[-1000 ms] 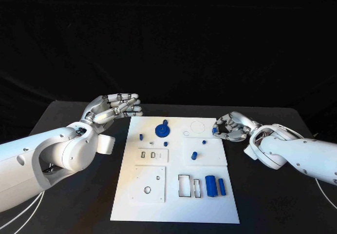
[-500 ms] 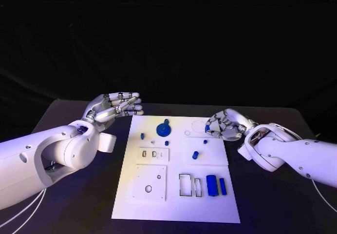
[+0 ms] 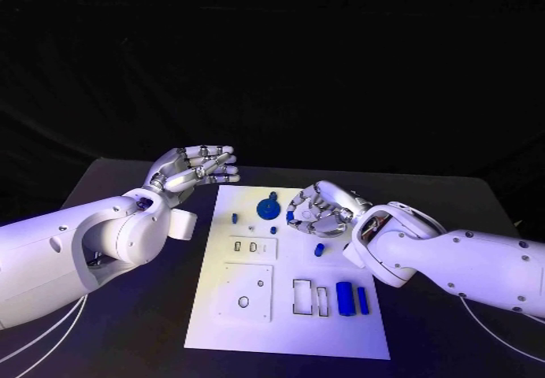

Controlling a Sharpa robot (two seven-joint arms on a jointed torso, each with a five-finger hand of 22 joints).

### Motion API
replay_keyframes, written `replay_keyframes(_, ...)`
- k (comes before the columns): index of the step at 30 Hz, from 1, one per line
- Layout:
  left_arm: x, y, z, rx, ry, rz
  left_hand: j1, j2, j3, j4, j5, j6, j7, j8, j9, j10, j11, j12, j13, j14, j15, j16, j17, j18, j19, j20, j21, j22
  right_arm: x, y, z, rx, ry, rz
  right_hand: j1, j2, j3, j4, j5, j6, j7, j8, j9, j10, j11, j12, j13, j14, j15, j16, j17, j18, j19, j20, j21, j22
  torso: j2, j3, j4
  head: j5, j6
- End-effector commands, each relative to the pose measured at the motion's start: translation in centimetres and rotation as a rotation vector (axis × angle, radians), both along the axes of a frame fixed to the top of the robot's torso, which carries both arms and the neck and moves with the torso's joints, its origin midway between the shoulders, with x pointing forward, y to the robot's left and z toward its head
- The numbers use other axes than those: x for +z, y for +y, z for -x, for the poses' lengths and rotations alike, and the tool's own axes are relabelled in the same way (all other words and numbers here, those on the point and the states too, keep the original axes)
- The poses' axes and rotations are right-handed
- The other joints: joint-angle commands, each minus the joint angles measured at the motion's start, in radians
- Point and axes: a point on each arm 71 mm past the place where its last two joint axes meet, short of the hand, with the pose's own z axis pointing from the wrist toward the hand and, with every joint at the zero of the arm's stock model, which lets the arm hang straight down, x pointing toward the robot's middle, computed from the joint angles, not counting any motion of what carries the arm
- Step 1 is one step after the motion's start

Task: Assemble the parts on the task board

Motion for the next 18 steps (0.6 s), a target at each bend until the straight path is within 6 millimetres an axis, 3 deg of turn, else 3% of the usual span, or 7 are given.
replay_keyframes(1, 0.0, -0.3, -0.1, -0.019, -0.001, 0.013, -0.009, -0.001, 0.004, 0.001, -0.005, -0.005, 0.050, -0.006, -0.001, -0.002, 0.002, -0.006, 0.001, -0.002, 0.004, -0.004, 0.001, 0.013, 0.005, 0.004, 0.000, -0.001, -0.4, 1.1, 0.1, -0.012, -0.001, 0.056, -0.002, 0.006, 0.003, -0.003, 0.006, 0.014, -0.011, 0.004, 0.017, 0.002, -0.007, 0.005, 0.121, 0.097, -0.005, 0.001, 0.234, -0.009, 0.005, -0.003, -0.005, 0.057, -0.007, -0.0036, -0.0005, 0.005, -0.005)
replay_keyframes(4, -0.1, -0.4, -0.2, -0.018, 0.000, 0.012, -0.009, -0.001, 0.004, 0.001, -0.005, -0.005, 0.050, -0.006, -0.001, -0.002, 0.002, -0.006, 0.001, -0.002, 0.004, -0.004, 0.001, 0.013, 0.005, 0.004, 0.000, -0.001, -0.9, 2.7, 0.3, 0.004, 0.001, 0.064, -0.003, 0.007, 0.004, -0.004, 0.007, 0.015, -0.012, 0.005, 0.018, 0.003, -0.008, 0.005, 0.121, 0.097, -0.005, 0.001, 0.233, -0.009, 0.005, -0.004, -0.006, 0.057, -0.009, -0.0069, -0.0009, 0.010, -0.009)
replay_keyframes(7, -0.1, -0.4, -0.2, -0.017, 0.001, 0.011, -0.010, -0.001, 0.005, 0.001, -0.005, -0.004, 0.050, -0.006, -0.001, -0.002, 0.002, -0.007, 0.001, -0.002, 0.004, -0.004, 0.002, 0.013, 0.005, 0.004, 0.000, -0.001, -1.2, 3.6, 0.4, 0.007, 0.004, 0.069, -0.006, 0.002, 0.002, -0.005, 0.008, 0.014, -0.012, 0.007, 0.019, 0.003, -0.008, 0.005, 0.121, 0.097, -0.006, 0.001, 0.235, -0.009, 0.006, -0.004, -0.005, 0.058, -0.010, -0.0078, -0.0012, 0.015, -0.013)
replay_keyframes(18, -0.2, -0.6, -0.2, -0.024, 0.004, 0.013, -0.010, -0.001, 0.005, 0.001, -0.005, -0.004, 0.050, -0.006, -0.001, -0.002, 0.002, -0.007, 0.001, -0.002, 0.004, -0.004, 0.002, 0.013, 0.005, 0.004, 0.000, -0.001, -2.9, 6.1, 1.1, 0.029, 0.005, 0.127, -0.011, 0.001, 0.002, -0.005, 0.013, 0.015, -0.013, 0.011, 0.021, 0.004, -0.009, 0.007, 0.123, 0.098, -0.007, 0.003, 0.239, -0.011, 0.011, -0.005, 0.002, 0.065, -0.009, -0.0083, -0.0016, 0.024, -0.018)
